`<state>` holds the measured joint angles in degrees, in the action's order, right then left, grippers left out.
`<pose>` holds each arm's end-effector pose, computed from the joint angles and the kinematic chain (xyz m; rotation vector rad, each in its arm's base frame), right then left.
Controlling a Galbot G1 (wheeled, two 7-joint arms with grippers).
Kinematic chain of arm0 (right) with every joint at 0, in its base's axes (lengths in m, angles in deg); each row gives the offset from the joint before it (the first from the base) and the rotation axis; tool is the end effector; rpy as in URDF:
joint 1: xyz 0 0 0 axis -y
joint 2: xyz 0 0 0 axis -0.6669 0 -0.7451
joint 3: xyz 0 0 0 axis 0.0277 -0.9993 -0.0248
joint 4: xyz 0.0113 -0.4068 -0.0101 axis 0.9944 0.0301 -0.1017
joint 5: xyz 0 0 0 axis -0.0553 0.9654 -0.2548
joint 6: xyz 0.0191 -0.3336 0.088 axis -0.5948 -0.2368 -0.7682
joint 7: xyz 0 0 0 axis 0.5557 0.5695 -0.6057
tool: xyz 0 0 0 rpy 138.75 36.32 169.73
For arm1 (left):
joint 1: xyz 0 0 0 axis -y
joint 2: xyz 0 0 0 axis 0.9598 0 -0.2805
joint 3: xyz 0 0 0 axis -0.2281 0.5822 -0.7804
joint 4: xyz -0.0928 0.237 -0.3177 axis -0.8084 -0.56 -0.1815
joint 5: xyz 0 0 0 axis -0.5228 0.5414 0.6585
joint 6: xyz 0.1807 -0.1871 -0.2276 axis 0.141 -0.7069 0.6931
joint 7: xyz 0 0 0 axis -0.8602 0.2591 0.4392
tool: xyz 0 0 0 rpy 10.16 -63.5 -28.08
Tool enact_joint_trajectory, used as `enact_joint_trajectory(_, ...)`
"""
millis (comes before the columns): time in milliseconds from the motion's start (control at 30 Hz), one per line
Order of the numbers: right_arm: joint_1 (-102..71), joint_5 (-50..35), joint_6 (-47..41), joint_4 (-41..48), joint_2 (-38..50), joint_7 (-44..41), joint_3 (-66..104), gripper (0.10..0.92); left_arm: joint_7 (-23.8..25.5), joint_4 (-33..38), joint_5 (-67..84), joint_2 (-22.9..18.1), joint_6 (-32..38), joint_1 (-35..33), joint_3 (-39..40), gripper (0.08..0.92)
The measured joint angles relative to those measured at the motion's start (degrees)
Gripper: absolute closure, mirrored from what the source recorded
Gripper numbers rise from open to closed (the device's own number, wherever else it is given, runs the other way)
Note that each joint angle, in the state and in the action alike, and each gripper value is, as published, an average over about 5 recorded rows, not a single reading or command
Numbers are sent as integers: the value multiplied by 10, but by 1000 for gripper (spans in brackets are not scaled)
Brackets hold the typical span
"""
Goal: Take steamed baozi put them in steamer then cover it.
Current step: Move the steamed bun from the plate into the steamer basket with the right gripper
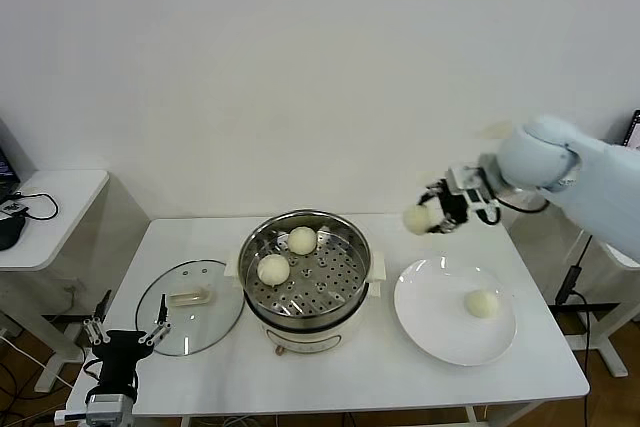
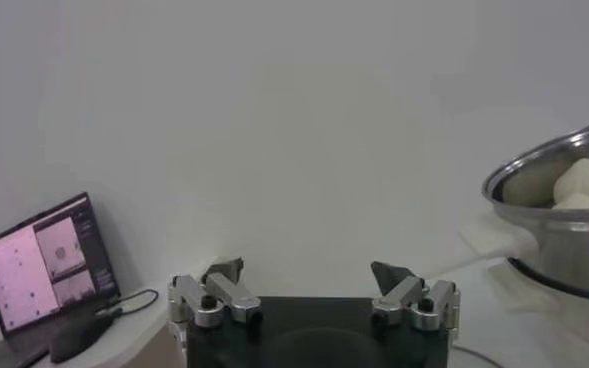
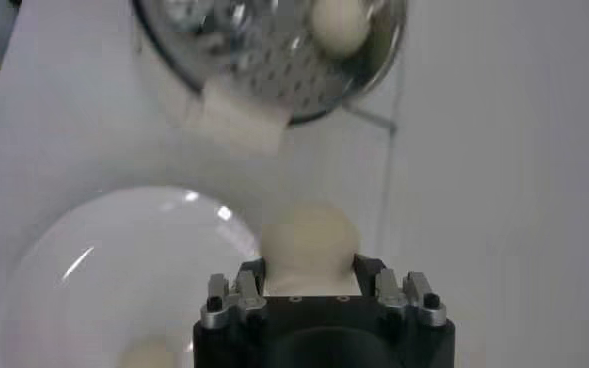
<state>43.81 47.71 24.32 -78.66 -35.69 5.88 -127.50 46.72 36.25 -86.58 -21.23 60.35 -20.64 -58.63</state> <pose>0.5033 -0.0871 0.0082 1.4368 -1.5712 1.7232 0.1078 0.1160 -0.3350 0.2845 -3.0046 -0.6553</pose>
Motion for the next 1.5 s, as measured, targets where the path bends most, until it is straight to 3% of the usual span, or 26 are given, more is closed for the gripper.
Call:
enact_joint_trajectory(400,21,-40,46,-7,-121,49,-76,451,-2,-2,2,-1,6,-7,-22,177)
enact_joint_trajectory(833,-10,40,145,13,-211,60,-130,449,-3,-7,5,-7,10,-6,-38,177)
enact_joint_trajectory(1300,-32,106,216,23,-246,52,-153,445,-4,-19,7,-7,12,1,-39,177)
enact_joint_trajectory(1500,-35,119,232,26,-249,55,-154,333,-4,-22,7,-7,13,2,-40,177)
